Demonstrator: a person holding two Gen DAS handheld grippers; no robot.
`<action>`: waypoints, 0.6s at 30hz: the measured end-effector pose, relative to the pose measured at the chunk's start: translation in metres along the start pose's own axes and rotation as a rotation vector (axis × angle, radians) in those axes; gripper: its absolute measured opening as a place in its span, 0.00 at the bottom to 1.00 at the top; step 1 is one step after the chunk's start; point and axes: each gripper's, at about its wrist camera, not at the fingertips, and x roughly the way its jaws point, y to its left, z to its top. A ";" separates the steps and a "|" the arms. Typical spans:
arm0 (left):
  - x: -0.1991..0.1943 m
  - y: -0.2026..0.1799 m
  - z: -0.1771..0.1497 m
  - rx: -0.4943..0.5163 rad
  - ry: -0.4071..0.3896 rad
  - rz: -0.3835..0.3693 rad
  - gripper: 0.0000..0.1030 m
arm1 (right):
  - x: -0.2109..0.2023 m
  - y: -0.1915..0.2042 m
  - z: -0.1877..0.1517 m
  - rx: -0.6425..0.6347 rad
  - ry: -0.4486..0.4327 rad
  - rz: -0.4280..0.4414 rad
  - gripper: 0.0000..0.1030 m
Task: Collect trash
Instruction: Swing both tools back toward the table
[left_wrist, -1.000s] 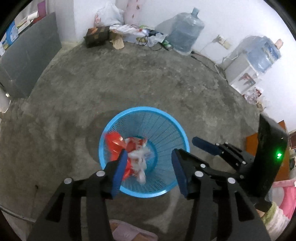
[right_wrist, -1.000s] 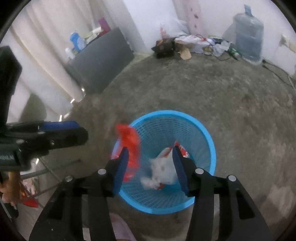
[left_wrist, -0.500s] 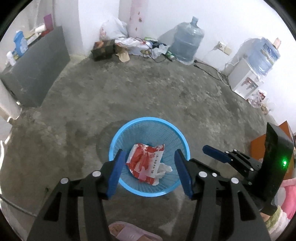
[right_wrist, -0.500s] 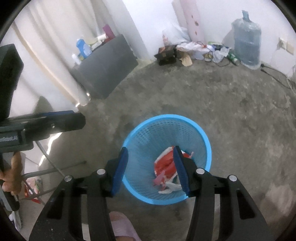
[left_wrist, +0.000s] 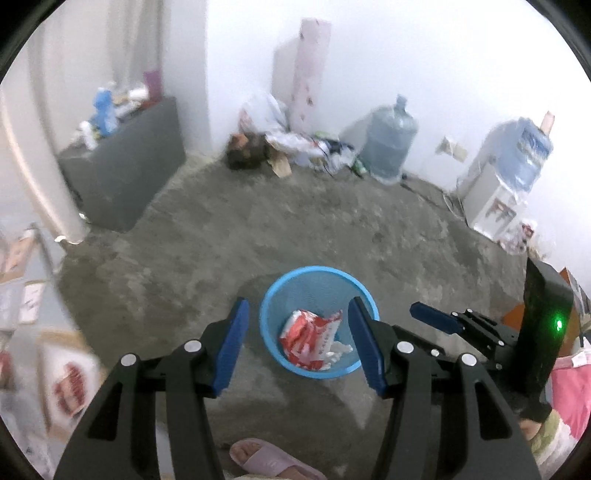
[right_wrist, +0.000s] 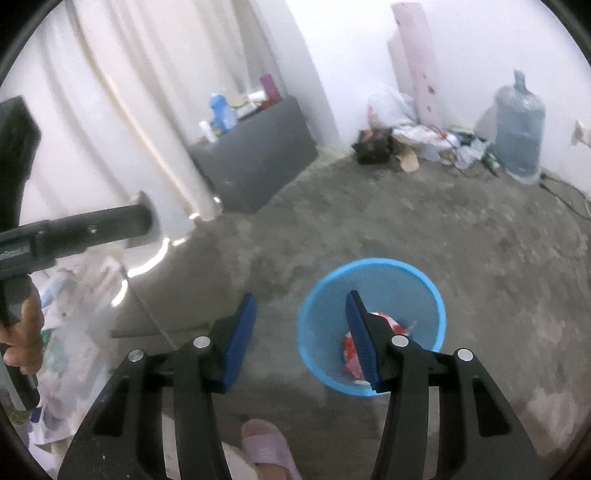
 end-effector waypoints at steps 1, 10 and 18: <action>-0.015 0.004 -0.006 -0.009 -0.018 0.008 0.53 | -0.003 0.004 0.000 -0.005 -0.005 0.008 0.47; -0.143 0.059 -0.087 -0.170 -0.152 0.117 0.53 | -0.025 0.060 -0.003 -0.085 -0.018 0.123 0.47; -0.256 0.112 -0.202 -0.382 -0.250 0.308 0.53 | -0.038 0.144 -0.021 -0.196 0.047 0.305 0.47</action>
